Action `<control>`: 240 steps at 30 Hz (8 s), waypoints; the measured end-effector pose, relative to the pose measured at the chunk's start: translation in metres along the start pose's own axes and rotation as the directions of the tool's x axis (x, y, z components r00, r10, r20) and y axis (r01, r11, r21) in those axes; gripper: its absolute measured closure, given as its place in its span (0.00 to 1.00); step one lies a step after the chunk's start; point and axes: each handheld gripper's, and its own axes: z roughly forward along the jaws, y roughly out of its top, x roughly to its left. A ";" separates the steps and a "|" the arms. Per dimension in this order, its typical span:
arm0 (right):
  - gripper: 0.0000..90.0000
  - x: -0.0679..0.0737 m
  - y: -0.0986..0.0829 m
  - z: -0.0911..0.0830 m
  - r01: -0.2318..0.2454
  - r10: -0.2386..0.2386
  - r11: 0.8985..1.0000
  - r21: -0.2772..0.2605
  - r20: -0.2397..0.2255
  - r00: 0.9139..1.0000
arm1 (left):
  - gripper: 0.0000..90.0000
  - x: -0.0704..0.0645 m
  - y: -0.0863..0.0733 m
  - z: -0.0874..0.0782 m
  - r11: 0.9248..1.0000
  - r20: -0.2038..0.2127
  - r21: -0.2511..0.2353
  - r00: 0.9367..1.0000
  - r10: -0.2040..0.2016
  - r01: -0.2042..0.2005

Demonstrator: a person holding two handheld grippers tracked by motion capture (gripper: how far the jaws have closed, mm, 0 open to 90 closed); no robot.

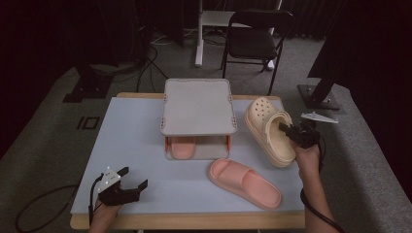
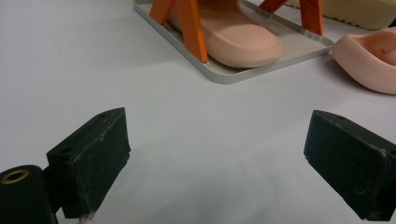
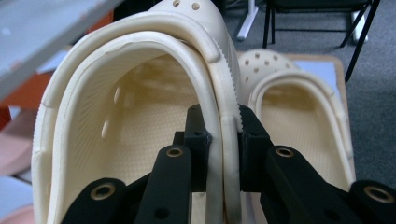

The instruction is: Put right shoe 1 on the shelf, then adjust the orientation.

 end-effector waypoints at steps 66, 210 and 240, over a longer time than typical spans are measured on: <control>0.86 0.124 0.092 0.038 -0.026 0.020 0.994 -0.106 -0.064 0.998 | 0.08 -0.001 -0.001 -0.002 1.000 0.001 -0.004 1.000 0.018 -0.018; 0.45 0.156 0.005 0.002 0.159 -0.186 0.978 -0.135 -0.224 0.957 | 0.08 0.000 -0.001 -0.004 0.999 0.019 -0.024 0.999 0.025 -0.025; 0.42 0.090 -0.081 -0.006 0.209 -0.205 0.978 -0.012 -0.264 0.943 | 0.08 0.000 -0.001 -0.004 0.999 0.019 -0.030 1.000 0.014 -0.014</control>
